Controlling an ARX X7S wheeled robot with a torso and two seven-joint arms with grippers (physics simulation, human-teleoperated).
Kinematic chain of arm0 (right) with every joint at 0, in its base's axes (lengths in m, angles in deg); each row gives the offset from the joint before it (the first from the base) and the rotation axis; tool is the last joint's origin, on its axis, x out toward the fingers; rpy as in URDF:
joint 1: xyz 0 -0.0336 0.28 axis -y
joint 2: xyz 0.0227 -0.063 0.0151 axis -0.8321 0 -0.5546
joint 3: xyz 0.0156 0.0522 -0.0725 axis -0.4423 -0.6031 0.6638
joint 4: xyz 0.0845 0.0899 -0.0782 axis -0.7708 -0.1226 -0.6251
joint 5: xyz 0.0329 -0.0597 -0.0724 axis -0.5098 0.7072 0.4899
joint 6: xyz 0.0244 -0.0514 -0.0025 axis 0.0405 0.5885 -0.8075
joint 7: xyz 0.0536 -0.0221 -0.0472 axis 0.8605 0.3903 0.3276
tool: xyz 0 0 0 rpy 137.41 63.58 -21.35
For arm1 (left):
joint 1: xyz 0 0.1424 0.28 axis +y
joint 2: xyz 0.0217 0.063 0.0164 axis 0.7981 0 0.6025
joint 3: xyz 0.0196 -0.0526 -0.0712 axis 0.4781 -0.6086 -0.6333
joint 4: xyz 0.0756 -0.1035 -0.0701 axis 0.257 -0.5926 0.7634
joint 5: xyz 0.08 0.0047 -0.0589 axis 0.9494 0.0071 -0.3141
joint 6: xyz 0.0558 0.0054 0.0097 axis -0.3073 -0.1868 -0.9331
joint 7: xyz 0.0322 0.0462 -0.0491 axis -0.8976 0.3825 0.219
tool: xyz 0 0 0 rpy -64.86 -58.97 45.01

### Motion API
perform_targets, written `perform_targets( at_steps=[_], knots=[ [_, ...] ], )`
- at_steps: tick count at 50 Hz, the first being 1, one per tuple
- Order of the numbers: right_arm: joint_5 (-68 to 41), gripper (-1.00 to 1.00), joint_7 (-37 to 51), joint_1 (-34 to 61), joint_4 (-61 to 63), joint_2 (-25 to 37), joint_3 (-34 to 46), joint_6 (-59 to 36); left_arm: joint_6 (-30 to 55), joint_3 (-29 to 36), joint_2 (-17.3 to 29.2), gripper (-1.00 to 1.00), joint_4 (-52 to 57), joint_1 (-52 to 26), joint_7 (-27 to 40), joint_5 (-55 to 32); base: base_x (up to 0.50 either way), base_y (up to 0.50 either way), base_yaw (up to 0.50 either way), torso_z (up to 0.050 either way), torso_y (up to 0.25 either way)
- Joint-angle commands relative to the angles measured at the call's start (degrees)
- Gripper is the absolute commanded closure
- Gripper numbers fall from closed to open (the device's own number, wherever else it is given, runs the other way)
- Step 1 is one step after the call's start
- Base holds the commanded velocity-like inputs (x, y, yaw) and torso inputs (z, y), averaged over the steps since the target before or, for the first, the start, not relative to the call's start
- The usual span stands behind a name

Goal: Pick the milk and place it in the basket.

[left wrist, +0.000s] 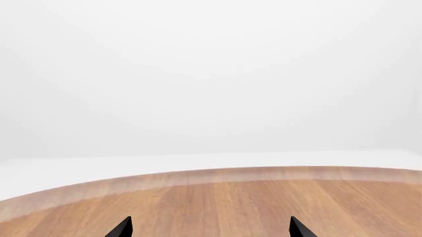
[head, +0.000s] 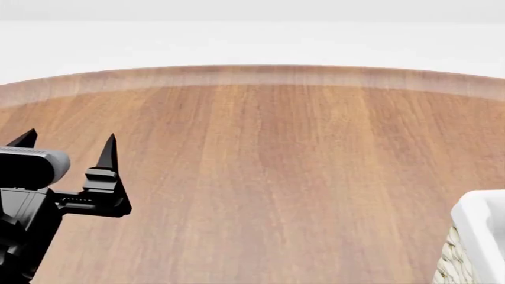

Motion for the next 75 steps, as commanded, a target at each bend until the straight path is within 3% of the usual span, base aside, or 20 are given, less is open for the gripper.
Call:
perform_targets(
  at_steps=[1,15,16,37,52,75],
  knots=[
    [0.98,1.0,-1.53,0.31,-0.63,0.29,0.94,1.8,0.0,0.07,0.19,-1.0,0.08,-0.11,0.28,-0.25,0.0,0.0,0.0,0.0,0.0],
    [0.86,1.0,-2.93,-1.36,-2.34,0.09,0.11,3.4,-0.29,0.27,0.43,-1.0,-0.02,0.05,0.48,-0.42,0.0,0.0,0.0,0.0,0.001],
    [1.24,-1.0,-2.75,-1.59,-2.21,0.17,0.26,3.74,-0.35,0.32,0.45,-1.0,-0.03,0.07,0.5,-0.39,0.0,0.0,0.0,0.0,0.0],
    [1.54,-1.0,-2.49,-0.84,-2.0,0.12,1.57,4.34,-0.6,0.35,0.81,-1.0,-0.28,0.03,0.76,-0.87,0.0,0.0,0.0,0.0,0.0],
    [-3.26,-1.0,-9.29,6.79,3.63,-2.03,12.81,0.89,-0.53,1.0,0.77,-1.0,-0.37,-0.38,1.22,-0.85,0.0,0.0,0.0,0.0,0.0],
    [-4.02,-1.0,-13.33,4.79,10.8,-8.05,25.15,2.6,-1.44,1.88,0.8,-1.0,-1.03,-0.24,1.53,-0.61,0.0,0.0,0.0,0.0,0.0]
  ],
)
